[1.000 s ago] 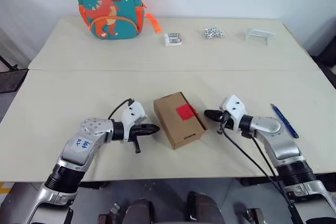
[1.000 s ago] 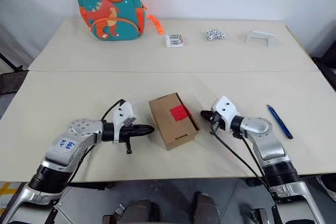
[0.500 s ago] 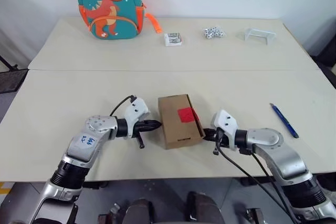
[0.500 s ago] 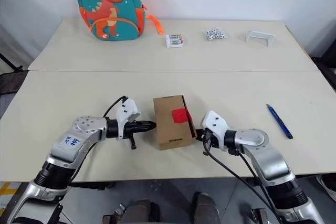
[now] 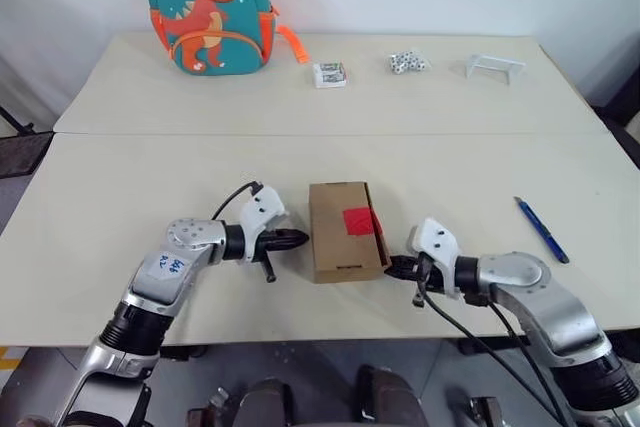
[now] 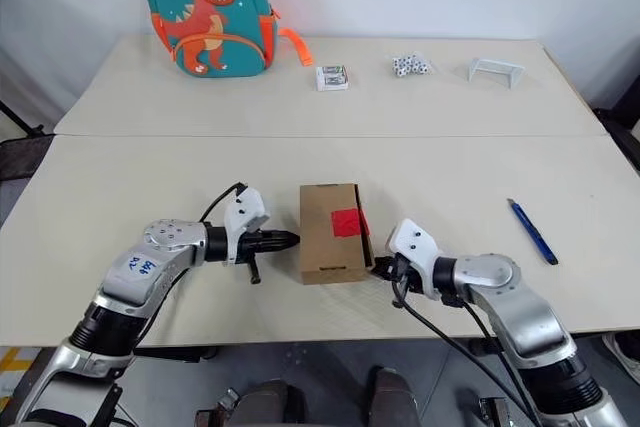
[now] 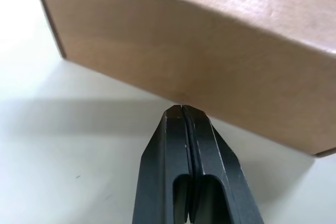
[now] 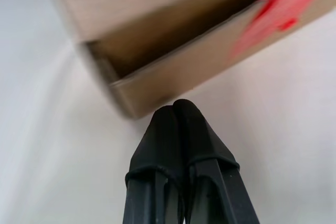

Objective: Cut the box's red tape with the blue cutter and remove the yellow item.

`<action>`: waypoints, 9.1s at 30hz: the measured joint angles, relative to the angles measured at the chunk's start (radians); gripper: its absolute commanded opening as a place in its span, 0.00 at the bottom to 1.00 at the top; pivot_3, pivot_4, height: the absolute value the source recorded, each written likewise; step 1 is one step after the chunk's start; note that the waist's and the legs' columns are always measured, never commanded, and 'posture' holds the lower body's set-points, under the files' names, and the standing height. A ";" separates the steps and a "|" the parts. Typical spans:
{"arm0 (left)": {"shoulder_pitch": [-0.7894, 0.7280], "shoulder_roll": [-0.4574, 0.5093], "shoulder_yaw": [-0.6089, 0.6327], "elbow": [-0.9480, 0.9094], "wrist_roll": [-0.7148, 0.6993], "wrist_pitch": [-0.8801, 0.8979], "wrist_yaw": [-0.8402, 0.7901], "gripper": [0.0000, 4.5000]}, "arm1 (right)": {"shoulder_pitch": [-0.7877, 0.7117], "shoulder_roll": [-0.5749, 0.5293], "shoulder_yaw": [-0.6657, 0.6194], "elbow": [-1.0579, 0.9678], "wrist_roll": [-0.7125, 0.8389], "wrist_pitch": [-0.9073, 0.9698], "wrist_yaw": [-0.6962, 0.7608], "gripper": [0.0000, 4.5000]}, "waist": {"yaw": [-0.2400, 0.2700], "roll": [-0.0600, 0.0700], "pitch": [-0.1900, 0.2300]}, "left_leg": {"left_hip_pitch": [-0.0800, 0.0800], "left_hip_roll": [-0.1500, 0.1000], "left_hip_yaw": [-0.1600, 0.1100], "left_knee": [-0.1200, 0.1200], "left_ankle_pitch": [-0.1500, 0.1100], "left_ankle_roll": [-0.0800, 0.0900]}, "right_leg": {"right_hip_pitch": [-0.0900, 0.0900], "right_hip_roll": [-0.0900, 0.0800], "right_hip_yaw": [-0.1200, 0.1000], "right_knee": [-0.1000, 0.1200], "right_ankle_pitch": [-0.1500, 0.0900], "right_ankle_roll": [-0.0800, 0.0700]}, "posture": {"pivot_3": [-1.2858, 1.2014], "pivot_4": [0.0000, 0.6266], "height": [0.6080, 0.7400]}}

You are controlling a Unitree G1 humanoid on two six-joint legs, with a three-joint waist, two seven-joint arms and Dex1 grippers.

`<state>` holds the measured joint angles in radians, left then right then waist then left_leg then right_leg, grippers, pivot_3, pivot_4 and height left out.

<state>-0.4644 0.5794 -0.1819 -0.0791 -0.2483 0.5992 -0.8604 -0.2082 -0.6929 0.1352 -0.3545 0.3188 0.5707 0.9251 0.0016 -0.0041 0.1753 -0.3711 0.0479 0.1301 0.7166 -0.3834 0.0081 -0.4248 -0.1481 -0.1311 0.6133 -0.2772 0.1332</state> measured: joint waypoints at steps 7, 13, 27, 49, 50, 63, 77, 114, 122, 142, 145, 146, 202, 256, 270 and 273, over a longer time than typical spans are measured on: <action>0.009 0.139 0.117 0.007 -0.093 -0.102 -0.207 0.00 | 0.055 -0.113 -0.248 -0.039 0.202 0.180 0.035 0.21 | 0.003 0.000 0.000 | 0.000 0.000 0.000 0.000 0.000 0.000 | 0.000 0.000 0.000 -0.001 0.000 0.000 | 0.52 0.24 1.00; -0.148 0.065 0.161 0.034 -0.174 -0.179 -0.298 0.00 | -0.141 -0.178 -0.385 -0.020 0.455 0.581 -0.036 0.68 | 0.013 0.000 0.000 | 0.000 0.000 0.000 0.003 0.000 0.000 | 0.001 0.000 0.001 0.000 0.000 -0.001 | 0.52 0.24 1.00; -0.199 -0.072 0.001 0.192 -0.051 -0.323 -0.299 0.00 | -0.532 -0.019 -0.313 0.258 0.774 1.039 -0.543 0.99 | -0.002 0.000 0.000 | -0.001 0.000 0.000 0.000 0.000 0.000 | -0.003 0.000 0.000 0.006 0.000 -0.001 | 0.52 0.24 1.00; -0.166 -0.076 -0.004 0.175 -0.021 -0.329 -0.285 0.00 | -0.552 0.106 -0.275 0.384 0.940 1.039 -0.881 0.99 | -0.005 0.000 0.000 | -0.001 0.000 0.000 0.000 0.000 0.000 | -0.003 0.000 0.000 0.006 0.000 -0.001 | 0.52 0.24 1.00; -0.165 -0.076 -0.004 0.174 -0.021 -0.329 -0.284 0.00 | -0.552 0.104 -0.275 0.386 0.942 1.039 -0.882 0.99 | -0.004 0.000 0.000 | -0.001 0.000 0.000 0.000 0.000 0.000 | -0.003 0.000 0.000 0.006 0.000 -0.001 | 0.52 0.24 1.00; -0.165 -0.074 -0.004 0.173 -0.018 -0.330 -0.283 0.00 | -0.543 0.054 -0.281 0.433 0.955 1.039 -0.886 0.99 | -0.004 0.000 0.000 | -0.001 0.000 0.000 0.000 0.000 0.000 | -0.003 -0.001 0.000 0.005 0.000 -0.001 | 0.52 0.24 1.00; -0.165 -0.074 -0.006 0.173 -0.015 -0.330 -0.284 0.00 | -0.598 0.033 -0.177 0.336 0.865 1.039 -0.892 0.99 | -0.005 0.000 0.000 | -0.001 0.000 0.000 0.000 0.000 0.000 | -0.003 -0.001 0.001 0.005 0.000 -0.001 | 0.52 0.24 1.00; -0.156 -0.073 -0.050 0.134 0.006 -0.301 -0.244 0.00 | -0.589 -0.055 -0.110 0.379 0.693 1.037 -0.811 0.99 | -0.004 0.002 -0.002 | 0.000 0.000 0.000 0.000 0.000 0.000 | -0.002 -0.001 0.001 0.004 0.000 -0.001 | 0.52 0.24 1.00; -0.154 -0.069 -0.050 0.127 0.006 -0.301 -0.240 0.00 | -0.524 -0.039 -0.145 0.309 0.608 0.946 -0.682 0.99 | -0.004 0.002 -0.002 | 0.000 0.000 0.001 0.000 0.000 0.000 | -0.002 -0.001 0.001 0.003 0.000 -0.001 | 0.52 0.24 1.00; -0.159 -0.060 -0.040 0.131 0.006 -0.313 -0.255 0.00 | -0.575 -0.033 -0.238 0.679 0.653 1.040 -0.259 0.99 | -0.004 0.002 -0.002 | 0.000 0.000 0.002 0.000 0.000 0.001 | 0.000 -0.001 0.001 0.000 0.000 -0.001 | 0.52 0.24 1.00; -0.158 -0.058 -0.040 0.130 0.006 -0.311 -0.256 0.00 | -0.586 -0.005 -0.221 0.707 0.648 1.040 -0.257 0.99 | -0.005 0.002 -0.002 | 0.000 0.000 0.002 0.000 0.000 0.001 | 0.000 -0.001 0.001 0.000 0.000 -0.001 | 0.52 0.24 1.00; -0.158 -0.057 -0.040 0.129 0.006 -0.310 -0.256 0.00 | -0.586 0.002 -0.217 0.712 0.645 1.040 -0.258 0.99 | -0.005 0.002 -0.002 | 0.000 0.000 0.002 0.000 0.000 0.001 | 0.000 -0.001 0.001 0.000 0.000 -0.001 | 0.52 0.24 1.00; -0.146 -0.020 -0.033 0.092 0.008 -0.264 -0.250 0.00 | -0.591 0.122 -0.142 0.710 0.437 1.015 -0.160 0.01 | -0.030 0.002 -0.006 | 0.003 0.001 0.002 0.000 0.000 0.001 | -0.001 -0.001 0.003 0.005 0.000 -0.001 | 0.52 0.24 1.00; -0.145 -0.367 -0.050 0.362 0.048 -0.480 0.002 0.00 | -0.989 -0.355 0.216 0.552 1.339 1.040 -1.185 0.01 | 0.027 0.002 -0.006 | -0.008 0.000 -0.002 0.001 -0.001 0.003 | -0.002 -0.002 -0.004 -0.007 0.000 -0.001 | 0.52 0.24 1.00; -0.145 -0.367 -0.050 0.408 0.071 -0.499 0.010 0.00 | -0.980 -0.409 0.243 0.431 1.577 0.955 -1.378 0.01 | 0.028 0.002 -0.006 | -0.009 0.000 -0.004 0.002 -0.001 0.003 | -0.002 -0.002 -0.004 -0.007 0.000 -0.001 | 0.52 0.24 1.00; -0.133 -0.362 -0.049 0.406 0.088 -0.499 0.012 0.00 | -0.959 -0.426 0.251 0.375 1.617 0.906 -1.394 0.01 | 0.028 0.001 -0.006 | -0.008 0.000 -0.004 0.002 -0.001 0.003 | -0.001 -0.002 -0.004 -0.007 0.000 -0.001 | 0.52 0.24 1.00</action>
<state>-0.5973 0.2170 -0.2312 0.3271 -0.1604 0.1004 -0.8486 -1.1676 -1.1188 0.3866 0.0203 1.9355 1.4764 -0.4686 0.0291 -0.0029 0.1690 -0.3796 0.0480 0.1265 0.7186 -0.3844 0.0114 -0.4263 -0.1501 -0.1355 0.6060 -0.2767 0.1322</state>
